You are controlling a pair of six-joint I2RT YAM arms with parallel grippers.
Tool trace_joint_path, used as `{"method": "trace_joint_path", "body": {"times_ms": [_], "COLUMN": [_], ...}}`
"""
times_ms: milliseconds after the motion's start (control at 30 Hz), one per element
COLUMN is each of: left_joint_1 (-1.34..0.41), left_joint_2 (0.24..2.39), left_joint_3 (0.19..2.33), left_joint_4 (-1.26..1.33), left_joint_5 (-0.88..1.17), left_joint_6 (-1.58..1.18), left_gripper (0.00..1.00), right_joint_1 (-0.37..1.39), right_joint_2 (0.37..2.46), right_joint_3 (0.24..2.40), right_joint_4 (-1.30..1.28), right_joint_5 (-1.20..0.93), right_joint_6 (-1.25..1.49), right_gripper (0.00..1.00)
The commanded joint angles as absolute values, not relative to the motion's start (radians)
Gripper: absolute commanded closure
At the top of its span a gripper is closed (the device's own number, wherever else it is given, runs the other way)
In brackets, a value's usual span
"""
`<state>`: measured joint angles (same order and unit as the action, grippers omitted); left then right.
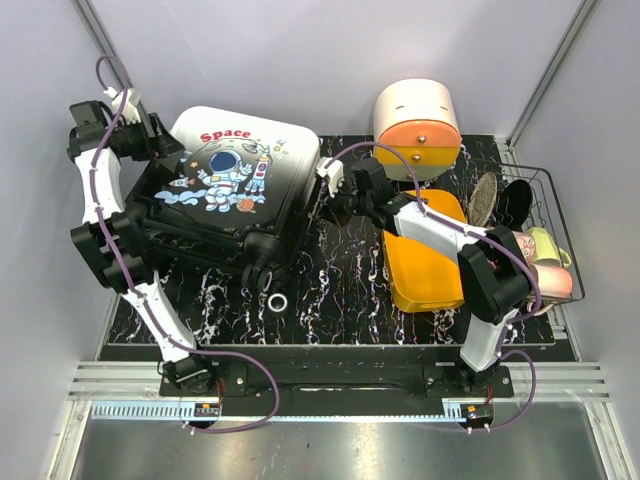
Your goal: Open, take out, and arrange the luggage
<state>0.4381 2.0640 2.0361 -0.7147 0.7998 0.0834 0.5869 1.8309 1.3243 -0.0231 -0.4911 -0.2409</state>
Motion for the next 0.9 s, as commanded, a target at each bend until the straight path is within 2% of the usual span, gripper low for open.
{"method": "trace_joint_path", "body": {"times_ms": [0,133,267,300,400,533,700,733,867], "left_joint_1": [0.230,0.199,0.210,0.213,0.221,0.218,0.175,0.138,0.048], "left_joint_2": [2.134,2.201,2.194,2.159,2.004,1.726,1.404,1.361,1.175], "left_joint_3": [2.063,2.163,2.321,2.345,2.353,2.109,1.795,1.676,1.421], "left_joint_4": [-0.824,-0.827,-0.831,-0.831,-0.838,-0.880,-1.124,-1.173,-1.216], "left_joint_5": [0.953,0.936,0.787,0.690,0.528,0.456,0.549,0.558,0.594], "left_joint_6": [0.140,0.130,0.133,0.140,0.219,0.374,0.480,0.495,0.519], "left_gripper": [0.22,0.24,0.07,0.03,0.01,0.01,0.01,0.01,0.01], "right_joint_1": [0.577,0.578,0.578,0.578,0.578,0.580,0.586,0.586,0.586], "right_joint_2": [1.720,1.695,1.687,1.690,1.704,1.718,1.732,1.730,1.720], "right_joint_3": [1.289,1.252,1.230,1.229,1.230,1.232,1.221,1.212,1.177], "right_joint_4": [0.009,0.006,0.006,0.006,0.006,0.006,-0.034,-0.037,-0.046], "right_joint_5": [-0.552,-0.563,-0.554,-0.551,-0.531,-0.503,-0.492,-0.491,-0.491], "right_joint_6": [-0.259,-0.239,-0.219,-0.212,-0.180,-0.135,-0.113,-0.120,-0.149], "right_gripper": [1.00,1.00,1.00,1.00,1.00,1.00,1.00,1.00,1.00]}}
